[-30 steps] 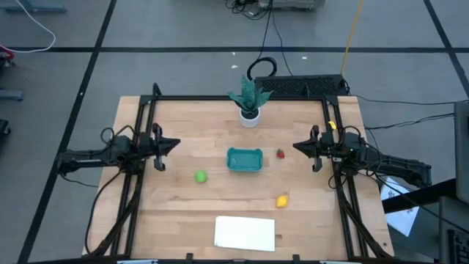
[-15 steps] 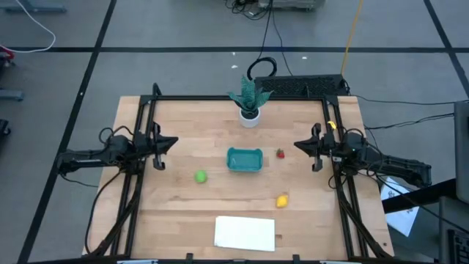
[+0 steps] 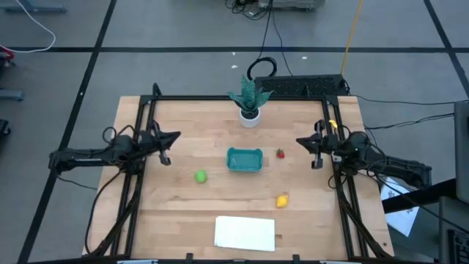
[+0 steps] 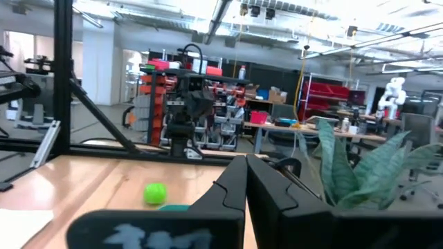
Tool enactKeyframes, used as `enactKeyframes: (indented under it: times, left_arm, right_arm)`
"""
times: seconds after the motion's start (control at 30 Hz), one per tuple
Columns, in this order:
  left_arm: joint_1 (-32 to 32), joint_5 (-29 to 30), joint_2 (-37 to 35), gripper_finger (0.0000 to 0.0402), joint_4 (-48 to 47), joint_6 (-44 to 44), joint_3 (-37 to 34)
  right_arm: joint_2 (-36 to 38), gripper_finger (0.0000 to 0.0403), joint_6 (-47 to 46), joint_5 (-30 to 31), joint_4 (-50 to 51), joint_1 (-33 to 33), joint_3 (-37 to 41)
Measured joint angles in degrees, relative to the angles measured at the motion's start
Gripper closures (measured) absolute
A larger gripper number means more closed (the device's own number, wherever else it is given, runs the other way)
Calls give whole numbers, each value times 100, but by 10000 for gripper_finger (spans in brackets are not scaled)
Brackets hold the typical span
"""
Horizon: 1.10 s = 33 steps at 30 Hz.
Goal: Pick and placing Produce into tupperware
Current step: Put the green cabbage into the green bin
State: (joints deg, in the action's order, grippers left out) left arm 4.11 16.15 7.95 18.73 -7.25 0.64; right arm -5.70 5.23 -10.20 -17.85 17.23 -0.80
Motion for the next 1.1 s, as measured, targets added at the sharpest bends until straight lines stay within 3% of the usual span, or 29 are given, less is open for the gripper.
enactKeyframes:
  times: [0.23, 0.7, 0.87, 1.1]
  left_arm:
    - [31, -333, 586, 396, 393, 43, -2]
    - [38, 374, 869, 396, 711, 154, -2]
    - [108, 1138, 866, 396, 659, 690, -2]
    - [307, 381, 1034, 396, 544, 737, -2]
  right_arm:
    - [-353, 403, -102, 9, -147, 347, 0]
    - [-970, 403, -106, 12, -423, 545, -2]
    - [-988, 403, -34, -15, -481, 531, -2]
    - [-988, 403, -321, -33, -476, 482, -2]
